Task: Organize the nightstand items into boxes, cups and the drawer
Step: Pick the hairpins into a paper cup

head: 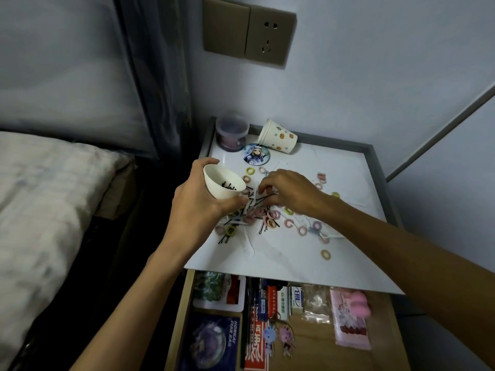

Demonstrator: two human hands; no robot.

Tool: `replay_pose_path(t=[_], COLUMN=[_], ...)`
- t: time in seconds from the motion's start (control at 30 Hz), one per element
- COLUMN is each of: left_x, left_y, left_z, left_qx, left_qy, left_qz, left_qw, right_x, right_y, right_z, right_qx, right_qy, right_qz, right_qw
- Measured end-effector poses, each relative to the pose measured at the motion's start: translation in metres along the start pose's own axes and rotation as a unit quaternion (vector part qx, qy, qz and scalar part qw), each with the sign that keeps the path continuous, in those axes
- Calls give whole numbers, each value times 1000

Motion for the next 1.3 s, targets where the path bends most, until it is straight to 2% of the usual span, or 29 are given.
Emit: replay_pose_path(t=[0.2, 0.43, 0.57, 0.63, 0.77, 0.93, 1.13, 1.23, 1.3], left_x=[1, 1, 1, 1, 2, 2, 5, 8, 9], left_y=[-1, -1, 0, -1, -5, -9, -27, -34, -35], left_z=[-2, -2, -1, 0, 0, 1, 0, -3, -7], left_qx=[1, -4, -7, -8, -7, -26, -46, -56, -52], left_qy=[2, 2, 3, 2, 2, 3, -2, -16, -24], left_qz=[4, 4, 2, 5, 10, 15, 45, 61, 64], left_qw=[1000, 1000, 1000, 1000, 1000, 1000, 998, 996, 996], right_x=[-5, -8, -2, -1, 7, 13, 14, 14, 17], right_y=[-6, -17, -1, 13, 40, 55, 74, 60, 58], right_z=[11, 18, 2, -8, -18, -3, 67, 90, 96], right_qx=[41, 159, 38, -55, -212, -389, -286, -195, -154], right_qy=[19, 58, -6, -48, -107, -114, 18, 55, 67], right_qz=[34, 51, 36, -3, -99, -90, 2, 56, 58], right_qw=[998, 984, 999, 997, 966, 910, 958, 978, 984])
Point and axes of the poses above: each hand's wrist, its own x-axis away from the middle knuckle, its own y-axis out of the back of the hand, z = x × y, the point moved 8 cm from there along -x, towards the middle knuckle, and after that the axes turned 7 degrees about -x, right-handed, at the moved point
